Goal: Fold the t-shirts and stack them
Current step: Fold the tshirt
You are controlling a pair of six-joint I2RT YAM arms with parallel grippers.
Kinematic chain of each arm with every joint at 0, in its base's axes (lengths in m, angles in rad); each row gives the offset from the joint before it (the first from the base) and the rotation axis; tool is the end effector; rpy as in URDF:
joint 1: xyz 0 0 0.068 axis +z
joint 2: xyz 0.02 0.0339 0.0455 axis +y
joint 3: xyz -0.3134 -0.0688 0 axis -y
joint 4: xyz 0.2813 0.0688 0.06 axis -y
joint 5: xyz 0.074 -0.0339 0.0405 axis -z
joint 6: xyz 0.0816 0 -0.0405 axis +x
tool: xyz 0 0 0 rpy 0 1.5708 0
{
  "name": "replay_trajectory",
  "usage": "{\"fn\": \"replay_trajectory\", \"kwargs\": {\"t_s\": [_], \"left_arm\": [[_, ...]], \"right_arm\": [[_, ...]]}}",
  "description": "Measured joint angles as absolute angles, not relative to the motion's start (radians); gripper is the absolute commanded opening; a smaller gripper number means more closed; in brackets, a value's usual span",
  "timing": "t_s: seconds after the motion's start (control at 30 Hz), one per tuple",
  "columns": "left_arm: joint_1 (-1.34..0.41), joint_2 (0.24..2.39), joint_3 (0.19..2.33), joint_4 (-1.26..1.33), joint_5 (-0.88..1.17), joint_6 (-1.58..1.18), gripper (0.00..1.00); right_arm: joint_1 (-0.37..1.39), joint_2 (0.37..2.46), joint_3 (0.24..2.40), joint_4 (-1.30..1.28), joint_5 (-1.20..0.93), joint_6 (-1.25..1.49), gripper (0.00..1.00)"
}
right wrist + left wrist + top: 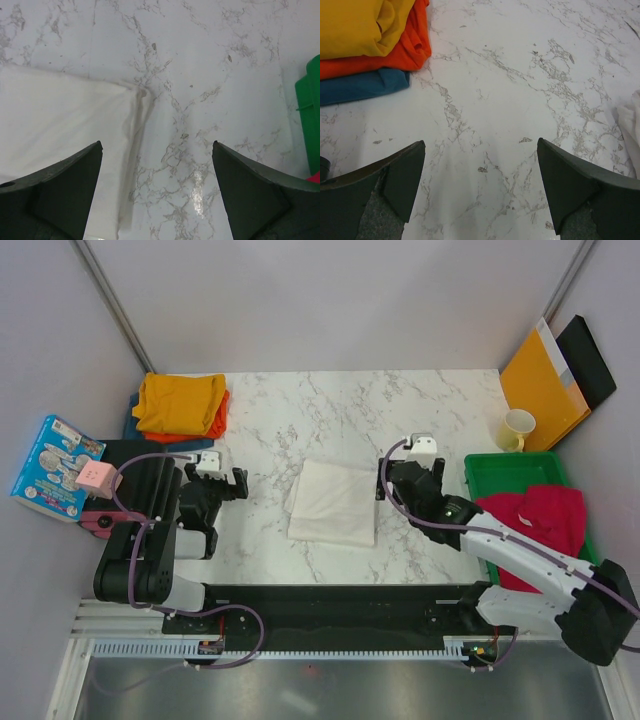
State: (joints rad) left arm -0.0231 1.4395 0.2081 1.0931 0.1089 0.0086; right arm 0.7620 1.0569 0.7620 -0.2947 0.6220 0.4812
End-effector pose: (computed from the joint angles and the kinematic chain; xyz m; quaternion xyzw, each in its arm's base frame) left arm 0.2826 -0.0154 0.1575 0.0477 0.7525 -0.0458 0.6553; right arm 0.2276 0.1514 0.2841 0.0252 0.8517 0.0418 0.5218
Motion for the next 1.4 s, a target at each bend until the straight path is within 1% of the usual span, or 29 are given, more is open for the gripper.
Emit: {"fn": "replay_trajectory", "kwargs": {"t_s": [0.13,0.3,0.57,0.77,0.8,0.87,0.93,1.0,1.03,1.1,1.17,1.3,1.37,1.4], "left_arm": [[-0.023,1.439,0.208,1.092,0.107,0.009,1.0],[-0.023,1.439,0.209,1.091,0.107,0.009,1.0],[-0.023,1.439,0.209,1.089,0.106,0.009,1.0],[-0.025,1.437,0.21,1.081,0.12,0.015,1.0],[-0.026,1.428,0.217,1.051,0.136,0.019,0.99],[-0.03,1.403,0.279,0.908,0.176,0.039,1.0],[-0.038,1.431,0.504,0.581,0.207,0.049,1.0],[-0.041,1.513,0.777,0.329,0.248,0.048,1.0],[-0.04,1.534,0.878,0.237,0.274,0.046,1.0],[-0.039,1.538,0.983,0.106,0.313,0.041,1.0],[-0.04,1.516,1.015,-0.009,0.361,0.025,1.0],[-0.051,1.507,0.988,-0.185,0.447,-0.018,1.0],[-0.063,1.508,0.974,-0.247,0.472,-0.038,0.85],[-0.072,1.51,0.974,-0.273,0.483,-0.047,0.75]], "right_arm": [[0.762,1.186,0.785,-0.265,0.676,0.463,0.98],[0.766,1.293,0.886,-0.28,0.711,0.486,0.97],[0.851,1.378,1.105,-0.434,0.831,0.615,0.98],[0.915,1.442,1.144,-0.538,0.891,0.708,0.97],[0.925,1.457,1.148,-0.555,0.897,0.721,0.97],[0.942,1.487,1.151,-0.573,0.902,0.743,0.97],[0.952,1.512,1.151,-0.582,0.904,0.754,0.97],[0.959,1.542,1.152,-0.578,0.899,0.754,0.94],[0.959,1.562,1.155,-0.577,0.893,0.754,0.73],[0.959,1.61,1.171,-0.577,0.884,0.751,0.43],[0.958,1.673,1.192,-0.558,0.862,0.761,0.01],[0.958,1.755,1.2,-0.519,0.819,0.771,0.0],[0.958,1.784,1.205,-0.503,0.789,0.773,0.0],[0.958,1.798,1.213,-0.495,0.775,0.774,0.0]]}}
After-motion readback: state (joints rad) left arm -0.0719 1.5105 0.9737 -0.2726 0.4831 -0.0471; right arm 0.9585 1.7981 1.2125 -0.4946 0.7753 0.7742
